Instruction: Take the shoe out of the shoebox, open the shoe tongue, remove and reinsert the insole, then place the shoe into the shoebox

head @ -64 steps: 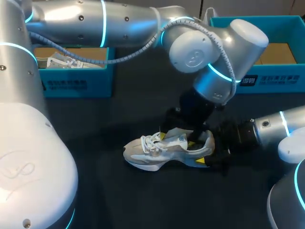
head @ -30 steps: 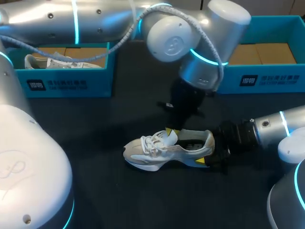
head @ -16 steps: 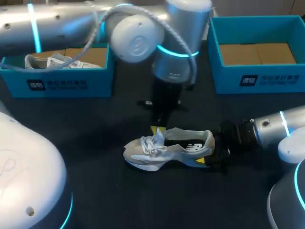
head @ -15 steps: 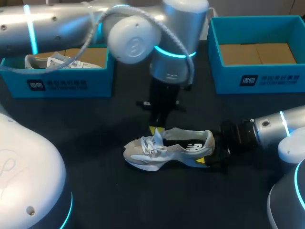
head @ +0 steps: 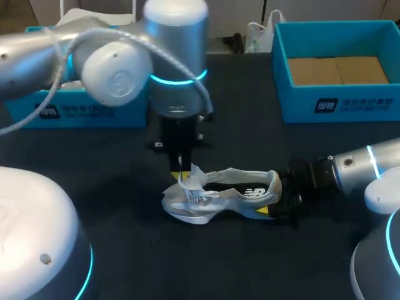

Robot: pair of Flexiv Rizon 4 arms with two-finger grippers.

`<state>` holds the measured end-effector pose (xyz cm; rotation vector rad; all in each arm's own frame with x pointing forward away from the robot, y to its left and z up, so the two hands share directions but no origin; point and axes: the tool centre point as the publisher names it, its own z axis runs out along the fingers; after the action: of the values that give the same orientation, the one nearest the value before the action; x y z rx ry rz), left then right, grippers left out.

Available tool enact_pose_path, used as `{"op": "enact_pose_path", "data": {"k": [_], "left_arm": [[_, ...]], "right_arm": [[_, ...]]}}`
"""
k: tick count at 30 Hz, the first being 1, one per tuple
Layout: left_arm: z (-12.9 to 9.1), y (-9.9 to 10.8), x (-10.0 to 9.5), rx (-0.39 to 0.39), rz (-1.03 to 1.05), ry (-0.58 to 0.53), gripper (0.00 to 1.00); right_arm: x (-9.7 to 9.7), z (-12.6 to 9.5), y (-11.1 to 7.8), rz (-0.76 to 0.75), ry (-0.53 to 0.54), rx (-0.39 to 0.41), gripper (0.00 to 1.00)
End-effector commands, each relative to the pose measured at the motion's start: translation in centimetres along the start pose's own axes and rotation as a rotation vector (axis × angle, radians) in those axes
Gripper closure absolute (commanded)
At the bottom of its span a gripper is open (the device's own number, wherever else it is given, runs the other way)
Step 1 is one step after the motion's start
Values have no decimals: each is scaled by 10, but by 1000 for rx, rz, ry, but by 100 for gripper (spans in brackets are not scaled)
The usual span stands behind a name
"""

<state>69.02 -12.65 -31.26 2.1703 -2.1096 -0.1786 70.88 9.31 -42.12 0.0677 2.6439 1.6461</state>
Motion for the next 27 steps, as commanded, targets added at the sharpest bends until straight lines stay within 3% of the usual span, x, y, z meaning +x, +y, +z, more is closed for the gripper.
{"op": "enact_pose_path", "data": {"k": [1, 14, 15, 18, 22, 24, 27], "left_arm": [[22, -8, -11, -10, -6, 297, 100], [51, -12, -21, -3, 17, 245, 97], [52, -12, -23, -3, 21, 241, 94], [52, -11, -29, 3, 35, 224, 69], [52, -10, -37, 10, 46, 193, 54], [48, -9, -42, 23, 49, 177, 47], [39, -8, -49, 29, 58, 167, 48]], "right_arm": [[-1, 0, 0, 1, -1, 4, 100], [-1, 0, 0, 1, -1, 4, 100], [-1, 0, 0, 1, -1, 4, 100], [-1, 0, 0, 1, -1, 4, 100], [-1, 0, 0, 1, -1, 4, 100], [-1, 0, 0, 1, -1, 4, 100], [-1, 0, 0, 1, -1, 4, 100]]}}
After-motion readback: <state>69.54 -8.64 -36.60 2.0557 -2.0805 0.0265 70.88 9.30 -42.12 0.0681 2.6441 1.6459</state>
